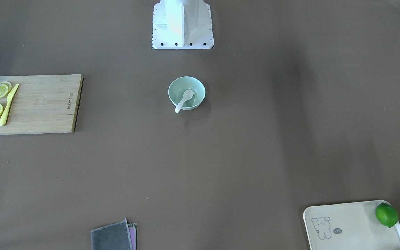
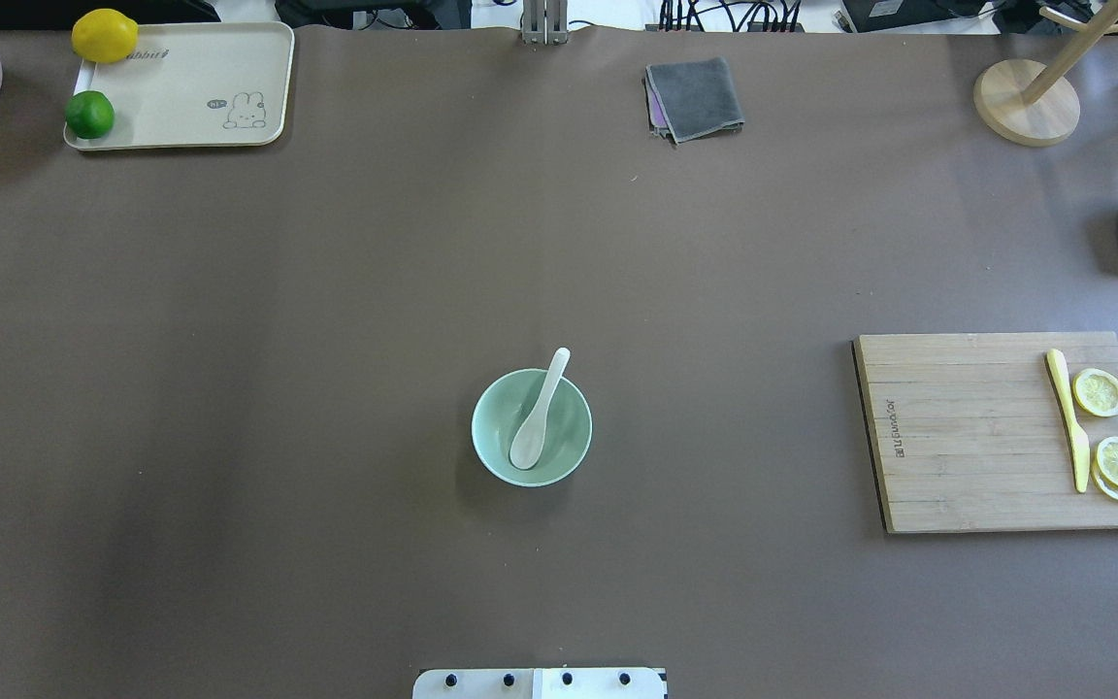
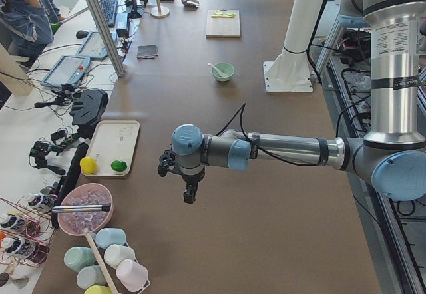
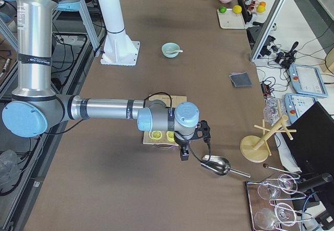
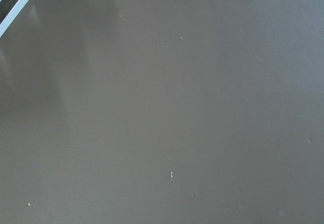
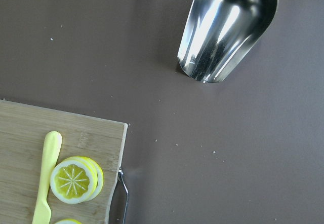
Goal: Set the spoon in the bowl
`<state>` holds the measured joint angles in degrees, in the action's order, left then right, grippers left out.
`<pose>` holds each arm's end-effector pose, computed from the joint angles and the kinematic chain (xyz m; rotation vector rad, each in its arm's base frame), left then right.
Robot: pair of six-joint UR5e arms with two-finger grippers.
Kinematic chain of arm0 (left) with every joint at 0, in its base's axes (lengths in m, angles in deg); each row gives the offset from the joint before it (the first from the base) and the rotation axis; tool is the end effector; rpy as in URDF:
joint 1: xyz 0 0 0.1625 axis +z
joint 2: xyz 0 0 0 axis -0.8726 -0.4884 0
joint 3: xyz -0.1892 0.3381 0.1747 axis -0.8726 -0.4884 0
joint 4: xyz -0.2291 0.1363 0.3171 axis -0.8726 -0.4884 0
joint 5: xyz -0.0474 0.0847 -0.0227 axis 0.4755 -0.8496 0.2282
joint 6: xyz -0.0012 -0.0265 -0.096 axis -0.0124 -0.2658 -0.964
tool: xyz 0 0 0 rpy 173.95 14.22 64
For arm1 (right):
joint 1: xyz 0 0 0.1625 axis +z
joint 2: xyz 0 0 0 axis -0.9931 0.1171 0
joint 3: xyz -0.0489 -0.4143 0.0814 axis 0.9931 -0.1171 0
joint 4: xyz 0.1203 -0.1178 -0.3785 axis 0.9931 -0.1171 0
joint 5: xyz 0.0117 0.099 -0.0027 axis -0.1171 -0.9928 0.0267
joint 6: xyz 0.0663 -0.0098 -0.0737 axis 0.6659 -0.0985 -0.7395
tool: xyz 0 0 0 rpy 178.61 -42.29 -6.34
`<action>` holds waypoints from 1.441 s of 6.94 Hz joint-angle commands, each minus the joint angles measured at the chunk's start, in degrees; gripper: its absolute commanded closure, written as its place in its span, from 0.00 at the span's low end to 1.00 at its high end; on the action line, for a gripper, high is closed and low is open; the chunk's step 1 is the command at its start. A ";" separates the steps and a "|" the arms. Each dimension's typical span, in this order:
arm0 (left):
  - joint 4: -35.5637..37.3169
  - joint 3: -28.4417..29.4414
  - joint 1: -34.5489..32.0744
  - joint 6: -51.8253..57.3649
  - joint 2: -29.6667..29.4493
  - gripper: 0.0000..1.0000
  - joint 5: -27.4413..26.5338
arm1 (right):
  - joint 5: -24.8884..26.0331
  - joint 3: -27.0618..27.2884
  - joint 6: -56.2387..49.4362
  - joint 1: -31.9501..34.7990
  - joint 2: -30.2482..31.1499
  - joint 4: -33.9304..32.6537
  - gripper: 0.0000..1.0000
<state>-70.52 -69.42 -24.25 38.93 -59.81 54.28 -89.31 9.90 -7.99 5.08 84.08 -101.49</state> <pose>-0.0217 -0.4583 0.6205 0.0906 0.8085 0.1691 0.0472 -0.4587 0.6446 0.0863 -0.8183 -0.1664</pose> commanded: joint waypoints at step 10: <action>-7.16 -0.23 -0.15 -6.60 0.40 0.02 1.79 | 0.00 -0.27 0.21 0.07 -0.90 0.00 0.00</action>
<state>-76.62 -69.77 -24.32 32.33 -59.76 56.18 -89.31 9.68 -7.74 5.15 83.22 -101.51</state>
